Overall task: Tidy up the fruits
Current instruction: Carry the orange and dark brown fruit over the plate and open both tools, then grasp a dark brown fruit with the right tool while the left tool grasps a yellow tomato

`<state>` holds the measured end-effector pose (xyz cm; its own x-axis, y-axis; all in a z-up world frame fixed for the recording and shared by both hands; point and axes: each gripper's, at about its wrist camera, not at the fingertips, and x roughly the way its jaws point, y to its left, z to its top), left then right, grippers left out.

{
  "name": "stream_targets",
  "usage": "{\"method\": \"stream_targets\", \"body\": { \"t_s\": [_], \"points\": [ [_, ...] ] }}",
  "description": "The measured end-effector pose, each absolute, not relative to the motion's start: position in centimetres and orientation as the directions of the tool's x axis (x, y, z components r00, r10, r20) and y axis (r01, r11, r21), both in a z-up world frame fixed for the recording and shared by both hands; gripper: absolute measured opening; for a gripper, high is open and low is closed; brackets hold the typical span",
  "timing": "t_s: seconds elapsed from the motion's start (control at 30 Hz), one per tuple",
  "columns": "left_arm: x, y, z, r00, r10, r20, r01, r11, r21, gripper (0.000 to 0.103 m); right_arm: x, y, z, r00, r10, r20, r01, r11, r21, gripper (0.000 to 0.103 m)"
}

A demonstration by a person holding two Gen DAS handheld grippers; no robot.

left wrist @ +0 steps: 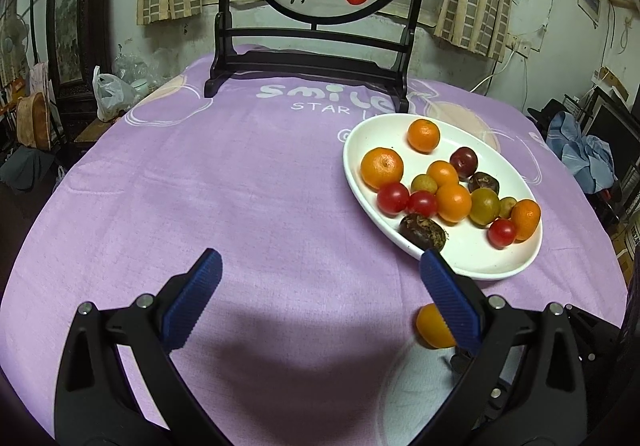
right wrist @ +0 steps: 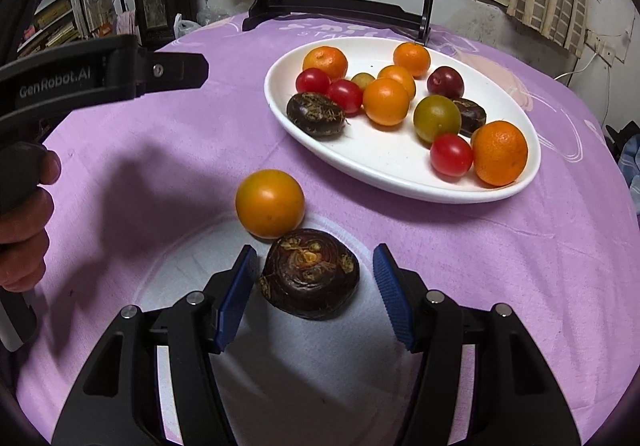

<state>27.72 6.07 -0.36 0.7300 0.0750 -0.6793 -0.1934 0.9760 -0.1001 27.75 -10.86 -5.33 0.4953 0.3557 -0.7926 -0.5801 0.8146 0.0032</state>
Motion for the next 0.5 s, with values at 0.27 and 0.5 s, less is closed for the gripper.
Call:
{"method": "stream_targets", "body": {
  "t_s": [0.27, 0.5],
  "points": [
    [27.83, 5.88, -0.45, 0.727, 0.077, -0.682, -0.188, 0.978, -0.09, 0.101, 27.71, -10.58, -5.68, 0.502, 0.332, -0.799, -0.58, 0.814, -0.026, 0.057],
    [27.85, 5.85, -0.5, 0.726, 0.08, -0.683, -0.187, 0.979, -0.085, 0.101, 27.68, -10.56, -5.67, 0.491, 0.348, -0.799, -0.59, 0.808, -0.01, 0.048]
  ]
}}
